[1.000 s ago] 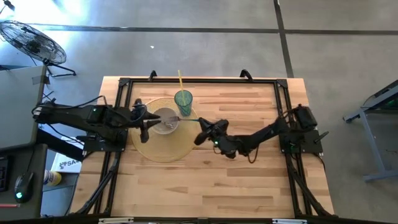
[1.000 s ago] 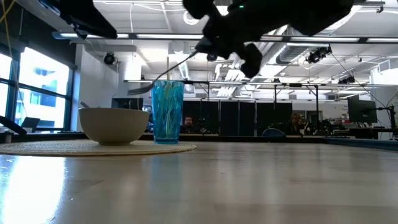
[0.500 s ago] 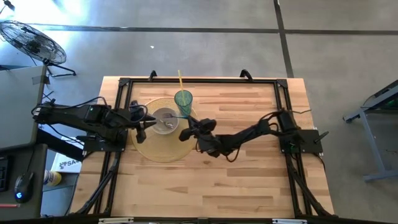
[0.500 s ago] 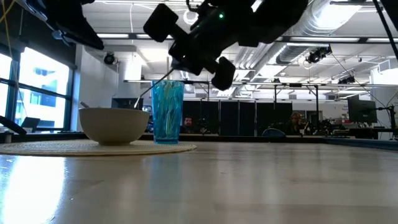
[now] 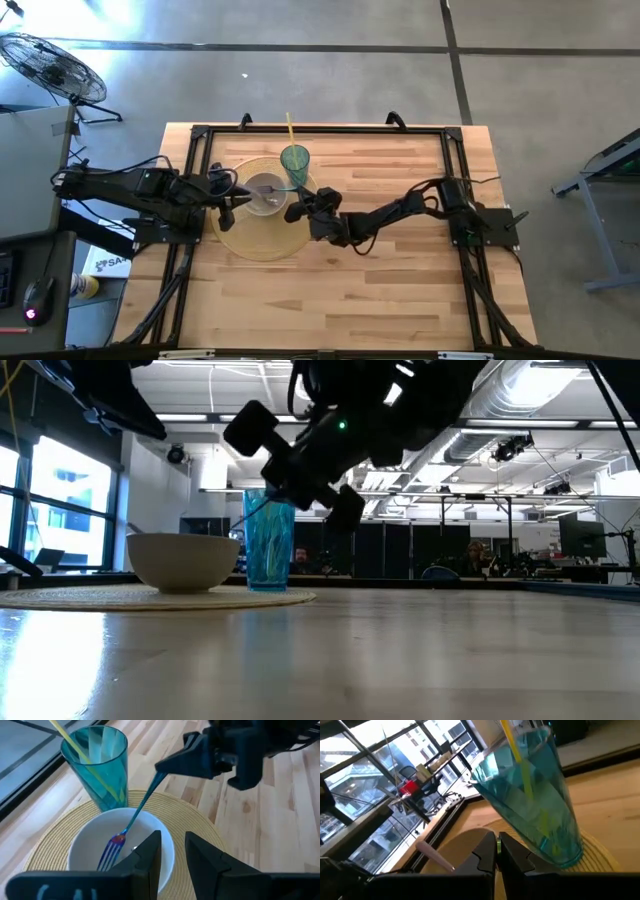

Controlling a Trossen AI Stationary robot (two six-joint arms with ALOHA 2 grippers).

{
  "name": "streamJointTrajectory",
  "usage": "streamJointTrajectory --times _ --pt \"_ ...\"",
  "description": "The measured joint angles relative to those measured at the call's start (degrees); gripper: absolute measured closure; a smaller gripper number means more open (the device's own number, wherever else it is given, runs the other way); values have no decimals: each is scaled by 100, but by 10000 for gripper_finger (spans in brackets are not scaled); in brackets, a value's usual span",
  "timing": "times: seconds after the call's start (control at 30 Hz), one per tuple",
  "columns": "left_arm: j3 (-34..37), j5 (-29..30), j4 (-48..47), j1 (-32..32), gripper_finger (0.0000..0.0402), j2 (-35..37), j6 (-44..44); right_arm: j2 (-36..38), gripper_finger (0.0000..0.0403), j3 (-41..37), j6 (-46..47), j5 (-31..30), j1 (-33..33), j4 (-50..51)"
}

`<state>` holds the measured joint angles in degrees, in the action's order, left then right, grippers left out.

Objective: Pick & Place Utensil
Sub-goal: Put the blue fork into the white bowl

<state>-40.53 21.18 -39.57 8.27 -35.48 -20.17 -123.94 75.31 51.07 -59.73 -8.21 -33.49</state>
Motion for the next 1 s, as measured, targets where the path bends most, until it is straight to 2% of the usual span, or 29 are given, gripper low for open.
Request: streamJointTrajectory --times 0.3,0.5,0.67,1.0 --pt "0 -139 -3 0 318 0 -115 -94 392 -4 118 45 33 -21" --pt "-1 -133 -4 0 318 0 -116 -94 374 -4 -12 536 48 30" --pt "0 -111 -2 0 318 11 -236 -94 358 -4 -221 547 46 26" --pt "-1 -139 -2 0 318 600 -323 41 308 -4 -913 618 -11 185"
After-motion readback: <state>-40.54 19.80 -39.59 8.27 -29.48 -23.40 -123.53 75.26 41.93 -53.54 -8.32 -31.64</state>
